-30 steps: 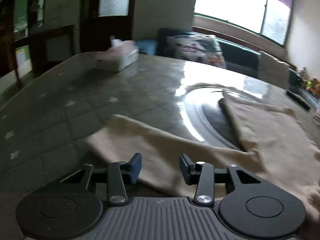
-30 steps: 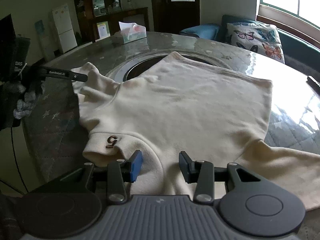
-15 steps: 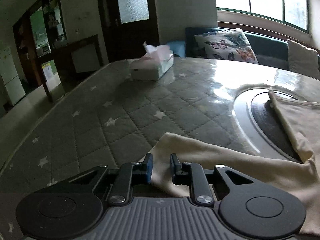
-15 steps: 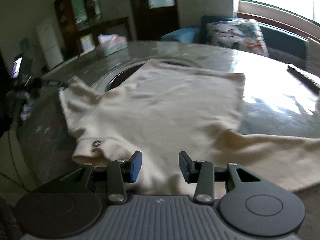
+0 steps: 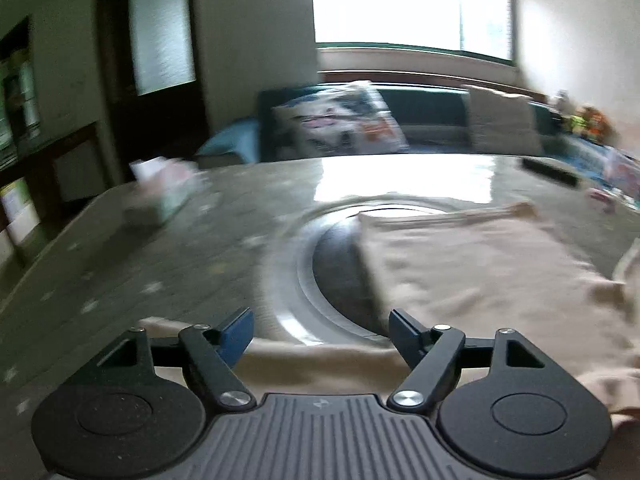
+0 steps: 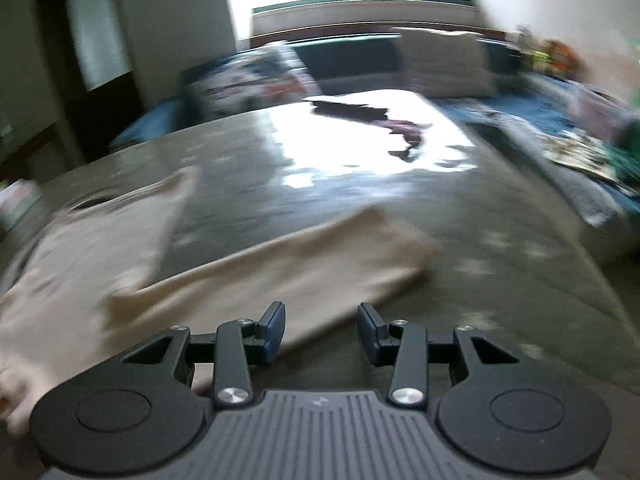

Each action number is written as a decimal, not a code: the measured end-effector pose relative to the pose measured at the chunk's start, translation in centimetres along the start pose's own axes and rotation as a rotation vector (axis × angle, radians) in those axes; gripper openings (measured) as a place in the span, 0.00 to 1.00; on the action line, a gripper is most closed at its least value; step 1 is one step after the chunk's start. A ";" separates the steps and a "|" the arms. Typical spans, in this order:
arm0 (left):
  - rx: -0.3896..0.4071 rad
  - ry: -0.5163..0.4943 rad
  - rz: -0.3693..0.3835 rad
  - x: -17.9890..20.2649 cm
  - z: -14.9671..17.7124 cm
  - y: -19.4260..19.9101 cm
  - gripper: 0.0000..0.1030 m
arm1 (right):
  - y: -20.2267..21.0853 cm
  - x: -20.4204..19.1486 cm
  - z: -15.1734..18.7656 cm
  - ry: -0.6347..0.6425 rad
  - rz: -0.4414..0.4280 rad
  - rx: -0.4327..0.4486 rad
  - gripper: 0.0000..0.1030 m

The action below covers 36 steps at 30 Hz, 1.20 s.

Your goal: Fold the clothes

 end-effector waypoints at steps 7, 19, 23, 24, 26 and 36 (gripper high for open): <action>0.006 -0.109 0.155 7.2 -1.1 -0.1 0.83 | -1.2 4.2 -0.8 -0.116 0.054 0.036 0.38; -0.014 -0.260 0.309 16.4 -1.2 -1.4 0.87 | -2.6 4.4 -1.9 -0.129 0.072 0.067 0.07; -0.020 -0.321 0.333 18.9 -0.7 -1.9 0.87 | -1.1 4.8 -2.4 -0.129 0.067 0.107 0.06; -0.019 -0.338 0.337 19.5 -0.6 -2.0 0.87 | -0.6 5.0 -2.6 -0.129 0.065 0.123 0.06; -0.025 -0.362 0.345 20.5 -0.1 -2.4 0.87 | 0.0 5.3 -2.8 -0.132 0.063 0.138 0.06; -0.029 -0.443 0.360 23.1 1.8 -3.2 0.87 | -0.4 5.8 -2.5 -0.174 0.055 0.114 0.06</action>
Point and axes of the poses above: each gripper's, at about its wrist camera, not at the fingertips, and y roughly against the way its jaws point, x to its right, z to its underside, the point moved 3 cm from there along -y, roughly the way its jaws point, and after that the axes turned 2 degrees about -y, right-handed, at the moved point
